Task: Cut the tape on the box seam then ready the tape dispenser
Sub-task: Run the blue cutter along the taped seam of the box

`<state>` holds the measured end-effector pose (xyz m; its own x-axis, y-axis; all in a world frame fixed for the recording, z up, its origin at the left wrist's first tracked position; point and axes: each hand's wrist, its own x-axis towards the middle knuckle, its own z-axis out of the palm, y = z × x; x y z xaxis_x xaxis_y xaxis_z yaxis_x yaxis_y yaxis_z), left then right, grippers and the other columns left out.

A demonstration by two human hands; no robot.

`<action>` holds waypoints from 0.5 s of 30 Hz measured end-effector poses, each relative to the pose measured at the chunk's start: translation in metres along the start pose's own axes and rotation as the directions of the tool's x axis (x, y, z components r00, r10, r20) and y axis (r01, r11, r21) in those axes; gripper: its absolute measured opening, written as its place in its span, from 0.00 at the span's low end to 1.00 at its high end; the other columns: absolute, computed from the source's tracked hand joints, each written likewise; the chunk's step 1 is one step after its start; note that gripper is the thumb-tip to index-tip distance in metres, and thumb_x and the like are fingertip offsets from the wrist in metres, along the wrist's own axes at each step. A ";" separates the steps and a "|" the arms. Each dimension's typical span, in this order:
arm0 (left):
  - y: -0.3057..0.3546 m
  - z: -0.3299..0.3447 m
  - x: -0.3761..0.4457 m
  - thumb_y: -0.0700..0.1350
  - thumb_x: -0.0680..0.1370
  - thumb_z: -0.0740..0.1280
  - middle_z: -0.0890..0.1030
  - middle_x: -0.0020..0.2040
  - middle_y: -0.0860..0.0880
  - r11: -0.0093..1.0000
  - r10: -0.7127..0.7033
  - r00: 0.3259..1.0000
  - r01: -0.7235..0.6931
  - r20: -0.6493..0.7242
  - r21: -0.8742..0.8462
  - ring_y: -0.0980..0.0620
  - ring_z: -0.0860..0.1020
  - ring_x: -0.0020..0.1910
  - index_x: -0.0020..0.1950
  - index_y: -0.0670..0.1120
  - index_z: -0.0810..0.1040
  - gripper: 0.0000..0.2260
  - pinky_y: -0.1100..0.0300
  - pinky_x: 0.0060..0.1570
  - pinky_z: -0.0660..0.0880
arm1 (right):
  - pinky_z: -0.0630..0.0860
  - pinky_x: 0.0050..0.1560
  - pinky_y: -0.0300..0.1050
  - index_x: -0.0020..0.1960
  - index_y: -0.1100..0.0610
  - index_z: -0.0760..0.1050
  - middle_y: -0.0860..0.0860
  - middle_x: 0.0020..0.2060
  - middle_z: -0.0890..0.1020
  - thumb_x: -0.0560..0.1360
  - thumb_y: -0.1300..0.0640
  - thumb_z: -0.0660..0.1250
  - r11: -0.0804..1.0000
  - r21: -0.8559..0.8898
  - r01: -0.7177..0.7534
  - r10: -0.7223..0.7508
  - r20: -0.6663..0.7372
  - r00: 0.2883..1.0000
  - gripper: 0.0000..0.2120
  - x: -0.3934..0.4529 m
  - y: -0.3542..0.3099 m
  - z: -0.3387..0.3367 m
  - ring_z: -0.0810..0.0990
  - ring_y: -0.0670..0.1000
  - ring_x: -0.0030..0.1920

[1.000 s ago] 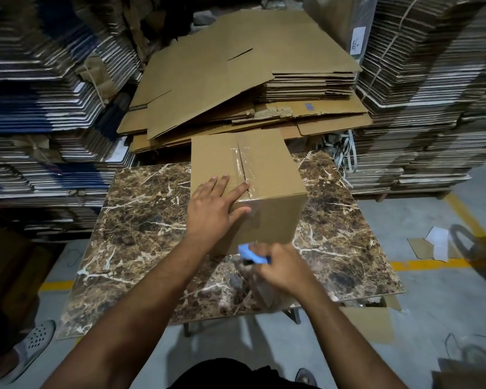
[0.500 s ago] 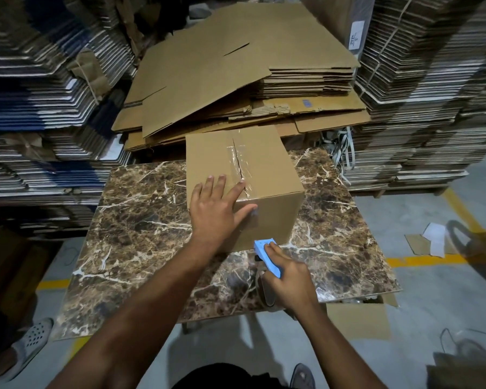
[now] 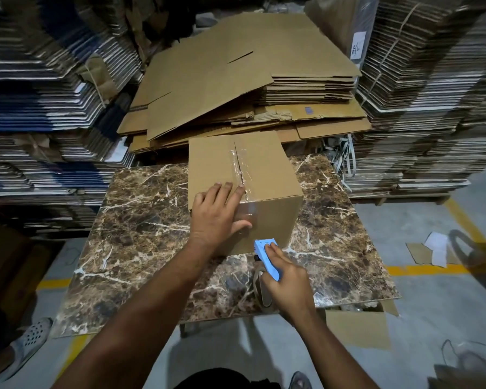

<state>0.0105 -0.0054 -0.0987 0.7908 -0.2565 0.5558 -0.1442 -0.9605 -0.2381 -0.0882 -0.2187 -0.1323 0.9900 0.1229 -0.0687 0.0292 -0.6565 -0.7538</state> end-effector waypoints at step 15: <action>0.001 -0.004 -0.002 0.73 0.72 0.64 0.80 0.66 0.46 0.999 -0.012 1.000 0.012 -0.006 -0.037 0.44 0.78 0.61 0.70 0.51 0.75 0.35 0.49 0.50 0.70 | 0.69 0.71 0.41 0.74 0.46 0.70 0.44 0.75 0.70 0.74 0.55 0.70 0.999 -0.016 0.043 -0.043 -0.020 0.999 0.30 -0.001 0.004 -0.002 0.73 0.45 0.72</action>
<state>0.0065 -0.0060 -0.0962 0.7891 -0.2451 0.5633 -0.1563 -0.9669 -0.2019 -0.0890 -0.2231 -0.1336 0.9904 0.1360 -0.0232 0.0735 -0.6627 -0.7452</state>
